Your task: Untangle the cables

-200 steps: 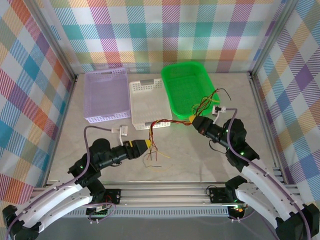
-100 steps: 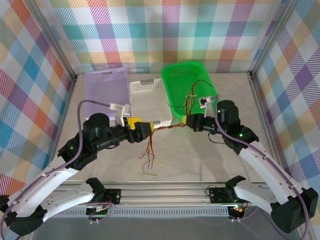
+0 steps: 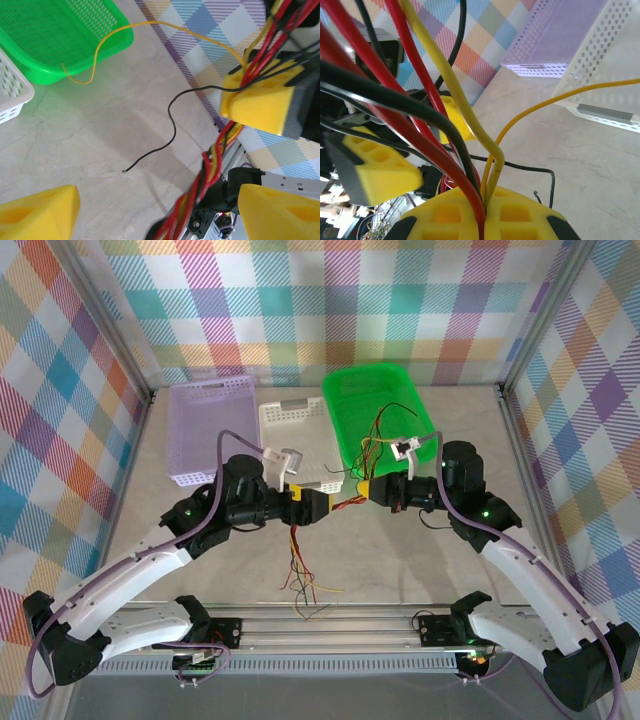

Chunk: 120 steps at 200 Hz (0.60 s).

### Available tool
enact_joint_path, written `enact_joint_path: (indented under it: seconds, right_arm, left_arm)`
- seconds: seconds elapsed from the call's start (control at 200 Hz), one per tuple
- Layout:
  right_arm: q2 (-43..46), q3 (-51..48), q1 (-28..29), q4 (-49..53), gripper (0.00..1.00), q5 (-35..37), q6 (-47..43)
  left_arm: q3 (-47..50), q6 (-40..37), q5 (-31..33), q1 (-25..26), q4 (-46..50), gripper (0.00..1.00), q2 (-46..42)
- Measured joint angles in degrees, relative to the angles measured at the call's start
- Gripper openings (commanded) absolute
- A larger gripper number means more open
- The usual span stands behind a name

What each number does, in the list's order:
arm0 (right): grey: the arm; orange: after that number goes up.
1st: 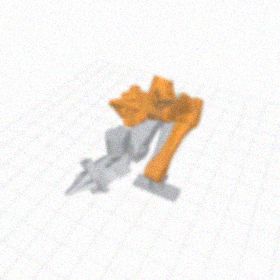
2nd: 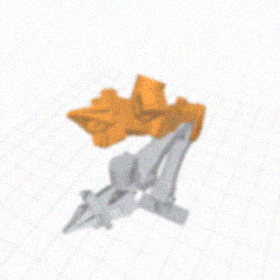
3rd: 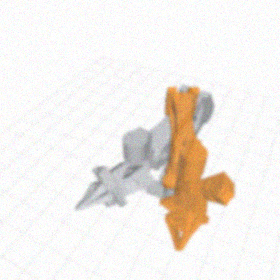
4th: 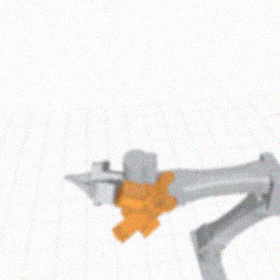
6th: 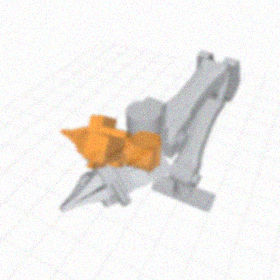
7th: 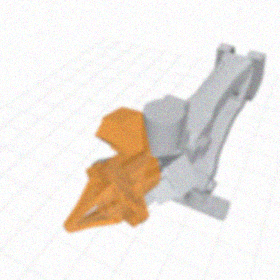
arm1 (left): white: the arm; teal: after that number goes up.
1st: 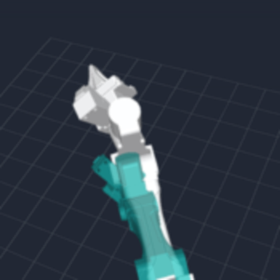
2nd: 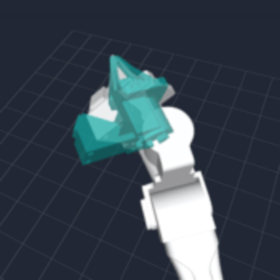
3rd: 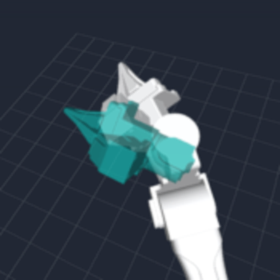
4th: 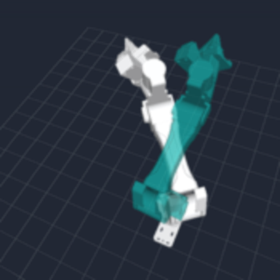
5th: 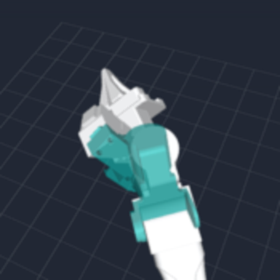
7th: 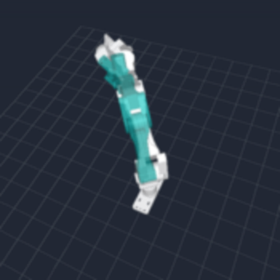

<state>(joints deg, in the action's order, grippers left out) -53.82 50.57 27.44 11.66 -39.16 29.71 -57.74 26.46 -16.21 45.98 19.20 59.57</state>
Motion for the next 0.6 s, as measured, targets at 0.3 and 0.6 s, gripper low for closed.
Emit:
enact_joint_path:
  seconds: [0.3, 0.6]
  right_arm:
    - [-0.02, 0.0, 0.0, -1.57, 0.0, -3.15, 0.07]
    - [-0.9, 0.0, 0.0, -1.75, 0.0, -3.17, 0.9]
  left_arm:
    - [0.31, -0.79, -4.26, 0.0, -0.79, 0.6, 2.95]
    - [4.22, 0.13, -9.16, 0.02, -6.14, 0.65, 2.95]
